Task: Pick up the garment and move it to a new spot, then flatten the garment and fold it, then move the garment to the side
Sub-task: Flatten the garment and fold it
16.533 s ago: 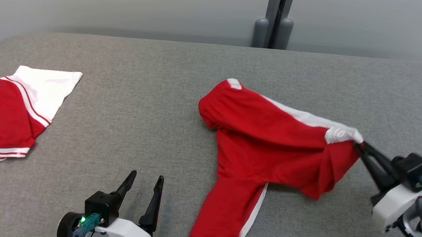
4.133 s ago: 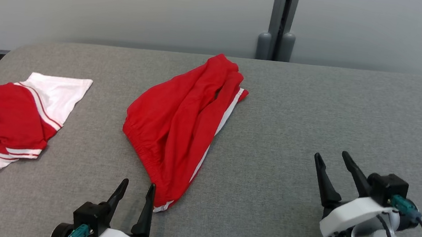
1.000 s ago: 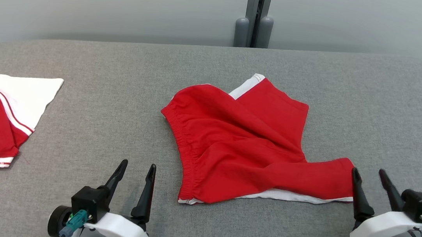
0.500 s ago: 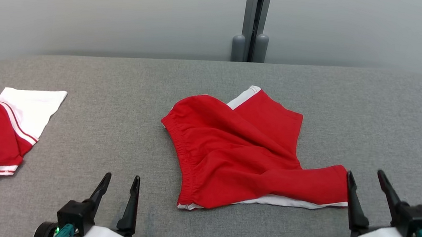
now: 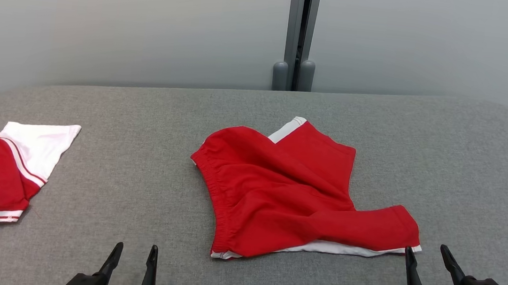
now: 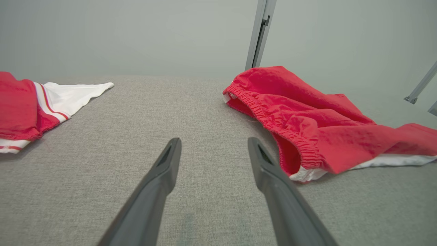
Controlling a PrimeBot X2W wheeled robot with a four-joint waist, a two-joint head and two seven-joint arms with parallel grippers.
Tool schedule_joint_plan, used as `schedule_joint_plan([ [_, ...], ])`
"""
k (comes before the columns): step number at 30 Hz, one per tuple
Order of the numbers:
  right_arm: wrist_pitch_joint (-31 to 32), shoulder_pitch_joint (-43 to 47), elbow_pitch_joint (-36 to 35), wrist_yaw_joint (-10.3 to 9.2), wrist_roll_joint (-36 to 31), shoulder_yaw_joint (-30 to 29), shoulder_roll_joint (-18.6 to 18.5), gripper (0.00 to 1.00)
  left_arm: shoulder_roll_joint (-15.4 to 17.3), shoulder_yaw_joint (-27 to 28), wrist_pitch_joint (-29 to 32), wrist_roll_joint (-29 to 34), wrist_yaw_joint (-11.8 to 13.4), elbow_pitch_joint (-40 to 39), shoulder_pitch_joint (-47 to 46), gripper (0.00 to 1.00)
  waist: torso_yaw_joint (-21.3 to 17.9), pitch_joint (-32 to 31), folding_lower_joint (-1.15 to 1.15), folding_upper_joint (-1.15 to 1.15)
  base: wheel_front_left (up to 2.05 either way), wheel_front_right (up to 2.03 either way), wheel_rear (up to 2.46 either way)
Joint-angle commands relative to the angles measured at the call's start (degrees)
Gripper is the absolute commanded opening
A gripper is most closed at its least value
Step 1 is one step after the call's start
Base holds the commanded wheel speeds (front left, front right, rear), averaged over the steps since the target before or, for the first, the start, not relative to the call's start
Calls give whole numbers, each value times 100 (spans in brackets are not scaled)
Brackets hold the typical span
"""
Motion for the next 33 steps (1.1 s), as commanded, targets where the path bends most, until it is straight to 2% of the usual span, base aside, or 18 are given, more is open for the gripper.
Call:
schedule_joint_plan([
  [1, -27, 77, 29, -1, -18, -20, 1, 100, 22, -12, -2, -20, -6, 1, 21, 100, 7, -13, 0, 0, 0, 0, 0],
  [10, -27, -47, 48, -1, -22, -29, 22, 100, 21, -143, -2, -43, -58, -26, -30, 100, 23, 36, 0, 0, 0, 0, 0],
  [17, -27, -135, 96, -1, -2, 49, 2, 100, 25, -701, -2, -388, -560, 86, -281, 100, -4, 281, 0, 0, 0, 0, 0],
  [23, -26, -349, 55, -1, 61, 82, -73, 100, 22, -1180, -2, -734, -847, 389, -687, 100, -156, 686, 0, 0, 0, 0, 0],
  [27, -27, -511, 30, -1, 87, 74, -124, 100, 25, -1335, -2, -865, -915, 654, -958, 100, -289, 914, 0, 0, 0, 0, 0],
  [33, -26, -636, -48, -1, 182, 45, -113, 100, 24, -1313, -2, -859, -831, 862, -1124, 100, -385, 1059, 0, 0, 0, 0, 0],
])
